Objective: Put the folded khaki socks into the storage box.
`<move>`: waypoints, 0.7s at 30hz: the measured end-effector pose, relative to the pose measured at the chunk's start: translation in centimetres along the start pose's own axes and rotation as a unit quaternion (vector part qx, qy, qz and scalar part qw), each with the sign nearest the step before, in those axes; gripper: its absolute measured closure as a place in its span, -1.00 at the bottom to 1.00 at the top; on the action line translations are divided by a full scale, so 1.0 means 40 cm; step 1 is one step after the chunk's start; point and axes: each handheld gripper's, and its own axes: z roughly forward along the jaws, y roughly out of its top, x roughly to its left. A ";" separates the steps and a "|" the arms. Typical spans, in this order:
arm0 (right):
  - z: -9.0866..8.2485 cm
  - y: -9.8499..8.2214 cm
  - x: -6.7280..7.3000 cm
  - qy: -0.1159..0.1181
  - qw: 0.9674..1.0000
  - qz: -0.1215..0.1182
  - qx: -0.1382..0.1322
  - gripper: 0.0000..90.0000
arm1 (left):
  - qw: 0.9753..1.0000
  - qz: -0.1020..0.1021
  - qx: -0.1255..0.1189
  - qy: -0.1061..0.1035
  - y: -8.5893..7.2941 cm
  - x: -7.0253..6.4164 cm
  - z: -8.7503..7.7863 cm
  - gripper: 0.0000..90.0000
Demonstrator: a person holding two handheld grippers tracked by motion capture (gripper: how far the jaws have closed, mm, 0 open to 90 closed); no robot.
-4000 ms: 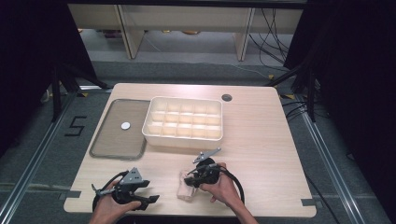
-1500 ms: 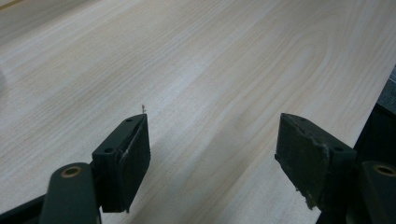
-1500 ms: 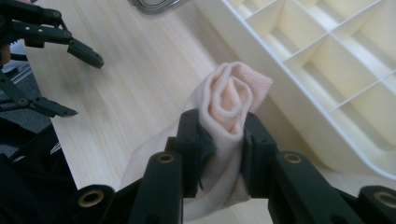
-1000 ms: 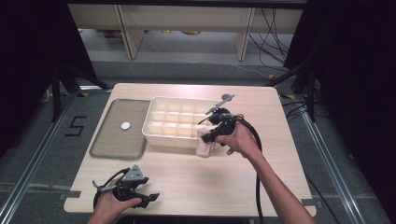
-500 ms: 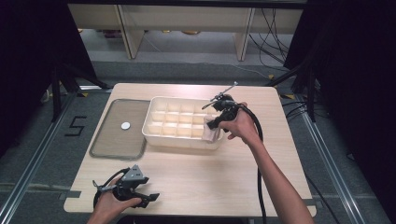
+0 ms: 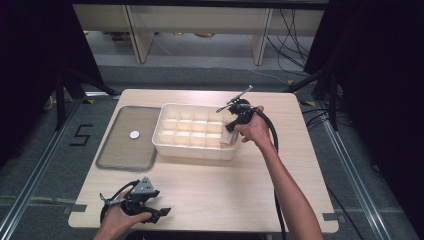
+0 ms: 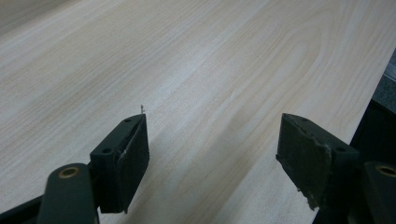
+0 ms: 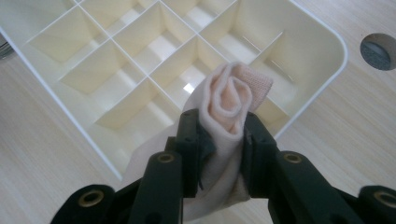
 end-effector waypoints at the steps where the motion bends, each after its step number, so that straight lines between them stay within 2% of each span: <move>1: 0.006 -0.001 -0.002 -0.001 1.000 -0.005 0.003 0.62 | 1.000 -0.004 0.002 -0.005 -0.001 -0.002 0.001 -0.45; 4: 0.018 -0.004 -0.001 -0.009 1.000 -0.008 0.007 0.61 | 1.000 0.005 0.002 -0.011 0.000 -0.002 0.000 -0.45; 5: 0.026 -0.009 0.000 -0.011 1.000 -0.004 0.012 0.61 | 1.000 0.004 0.002 -0.011 0.000 -0.003 0.000 -0.45; 8: 0.032 -0.012 -0.002 -0.017 1.000 -0.012 0.012 0.61 | 1.000 0.004 0.002 -0.012 0.000 -0.003 0.001 -0.45; 10: 0.040 -0.016 0.000 -0.011 1.000 -0.008 0.018 0.61 | 1.000 -0.003 -0.002 -0.012 0.000 -0.005 0.003 -0.45; 12: 0.049 -0.022 0.000 -0.019 0.999 -0.023 0.012 0.61 | 1.000 0.000 -0.001 -0.012 0.000 -0.004 0.003 -0.45; 14: 0.060 -0.031 0.012 -0.009 0.999 -0.014 0.028 0.60 | 1.000 0.004 0.004 -0.007 0.000 -0.003 0.003 -0.45; 17: 0.062 -0.038 0.016 -0.013 1.000 -0.020 0.018 0.60 | 1.000 -0.004 0.008 -0.013 -0.001 -0.004 0.006 -0.45; 18: 0.063 -0.043 0.019 -0.018 0.999 -0.027 0.016 0.58 | 1.000 -0.002 0.006 -0.010 -0.001 -0.006 0.007 -0.45; 19: 0.063 -0.045 0.019 -0.012 0.999 -0.029 0.013 0.57 | 1.000 0.010 0.009 -0.014 0.001 -0.005 0.004 -0.45; 20: 0.061 -0.047 0.023 -0.009 0.999 -0.026 0.017 0.55 | 1.000 0.001 0.002 -0.014 0.000 -0.008 0.006 -0.45; 21: 0.061 -0.047 0.023 -0.009 0.999 -0.026 0.017 0.55 | 1.000 0.001 0.002 -0.014 0.000 -0.008 0.006 -0.45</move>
